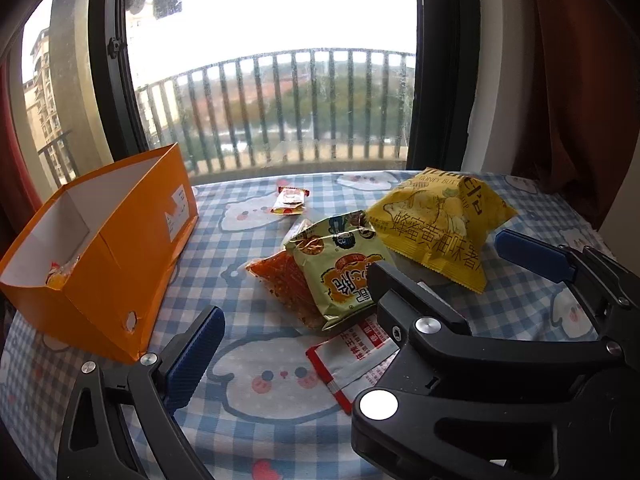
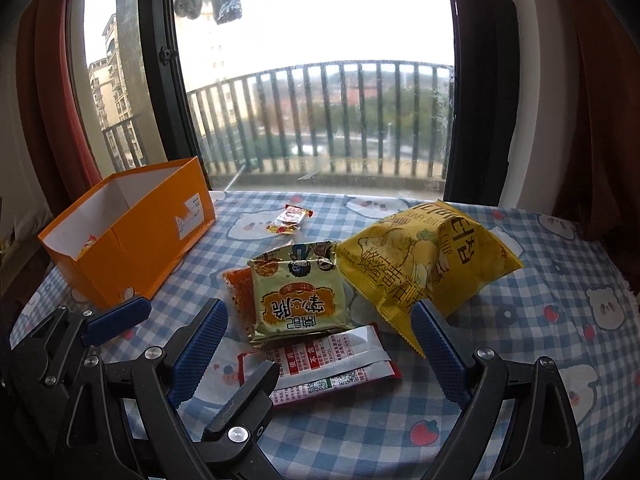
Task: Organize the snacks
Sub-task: 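Withdraw both tools from the box back toward the remaining snacks, then grasp the green cartoon snack bag with the right tool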
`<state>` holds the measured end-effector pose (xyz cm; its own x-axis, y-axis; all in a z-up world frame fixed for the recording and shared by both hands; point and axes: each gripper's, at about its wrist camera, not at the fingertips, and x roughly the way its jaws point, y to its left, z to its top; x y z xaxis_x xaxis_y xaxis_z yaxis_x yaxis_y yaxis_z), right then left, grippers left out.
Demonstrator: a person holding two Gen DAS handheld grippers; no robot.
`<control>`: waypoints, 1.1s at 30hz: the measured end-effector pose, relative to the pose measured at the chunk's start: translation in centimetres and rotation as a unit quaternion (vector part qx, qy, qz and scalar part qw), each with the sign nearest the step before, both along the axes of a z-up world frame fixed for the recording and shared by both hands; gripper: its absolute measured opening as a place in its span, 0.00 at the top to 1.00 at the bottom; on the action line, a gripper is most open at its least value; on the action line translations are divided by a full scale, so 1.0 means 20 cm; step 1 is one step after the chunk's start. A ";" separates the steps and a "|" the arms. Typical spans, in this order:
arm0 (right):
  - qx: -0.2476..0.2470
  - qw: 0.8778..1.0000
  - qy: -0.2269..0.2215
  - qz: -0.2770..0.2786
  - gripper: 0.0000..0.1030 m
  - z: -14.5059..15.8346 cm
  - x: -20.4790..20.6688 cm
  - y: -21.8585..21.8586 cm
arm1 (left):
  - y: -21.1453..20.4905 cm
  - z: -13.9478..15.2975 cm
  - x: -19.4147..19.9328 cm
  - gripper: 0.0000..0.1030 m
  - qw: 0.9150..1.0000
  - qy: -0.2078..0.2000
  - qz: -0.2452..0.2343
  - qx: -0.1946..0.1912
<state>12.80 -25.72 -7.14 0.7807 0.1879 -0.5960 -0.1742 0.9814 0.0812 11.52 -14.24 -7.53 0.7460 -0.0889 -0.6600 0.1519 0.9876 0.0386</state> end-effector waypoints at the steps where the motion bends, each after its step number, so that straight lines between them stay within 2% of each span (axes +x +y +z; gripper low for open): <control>1: 0.002 1.000 0.003 0.002 0.08 -0.01 0.02 0.01 | 0.01 -0.01 0.01 0.03 1.000 0.003 0.002 0.002; 15: 0.007 0.998 0.058 0.025 0.08 -0.19 0.26 0.15 | 0.16 -0.17 0.22 0.07 0.998 0.053 0.023 0.014; 27: 0.009 0.994 0.105 -0.003 0.08 -0.34 0.41 0.15 | 0.20 -0.26 0.31 0.08 0.997 0.081 0.018 -0.003; 29: 0.010 0.994 0.108 -0.004 0.10 -0.35 0.41 0.15 | 0.20 -0.26 0.31 0.08 0.996 0.082 0.016 -0.004; 31: 0.007 0.994 0.105 -0.002 0.17 -0.35 0.41 0.15 | 0.19 -0.26 0.31 0.08 0.997 0.081 0.015 -0.002; 33: -0.001 0.995 0.103 -0.001 0.17 -0.34 0.40 0.16 | 0.19 -0.26 0.30 0.08 0.997 0.082 0.012 0.001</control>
<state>20.88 -22.48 -13.99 0.6428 0.1852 -0.7434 -0.1526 0.9818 0.1127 17.56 -10.48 -12.76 0.6302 -0.0717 -0.7731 0.1332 0.9909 0.0167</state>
